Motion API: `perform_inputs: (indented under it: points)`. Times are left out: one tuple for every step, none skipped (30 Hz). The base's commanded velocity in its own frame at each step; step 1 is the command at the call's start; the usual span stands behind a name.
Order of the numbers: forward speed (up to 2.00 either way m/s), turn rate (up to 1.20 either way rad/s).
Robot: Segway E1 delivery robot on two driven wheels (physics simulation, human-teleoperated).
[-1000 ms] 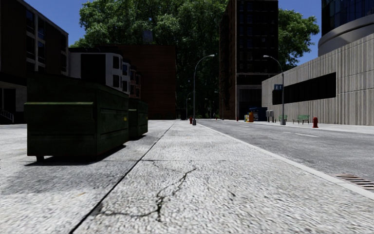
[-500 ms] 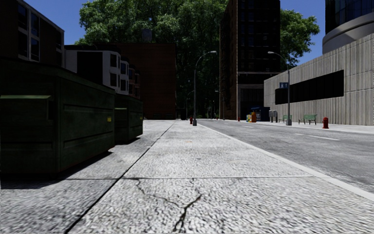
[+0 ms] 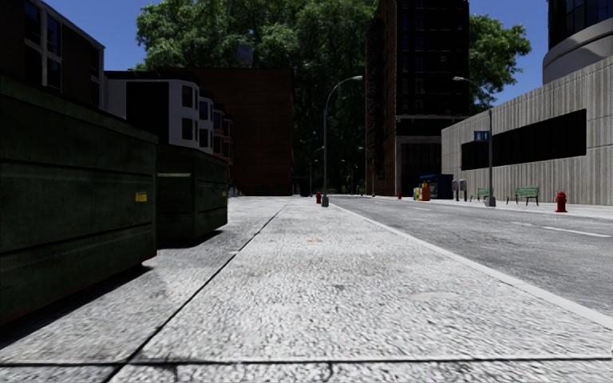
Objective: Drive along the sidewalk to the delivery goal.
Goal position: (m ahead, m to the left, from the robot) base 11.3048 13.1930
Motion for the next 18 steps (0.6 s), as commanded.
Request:
perform_inputs:
  points:
    - [2.00,0.20]
    - [2.00,0.20]
    - [2.00,0.20]
    - [2.00,0.20]
    - [2.00,0.20]
    - [2.00,0.20]
    - [2.00,0.20]
    - [2.00,0.20]
    - [2.00,0.20]
    - [2.00,0.20]
    - [2.00,0.18]
    - [2.00,0.18]
    - [2.00,0.17]
    - [2.00,0.16]
    - [2.00,0.16]
    - [2.00,0.16]
    - [2.00,0.16]
    - [2.00,0.16]
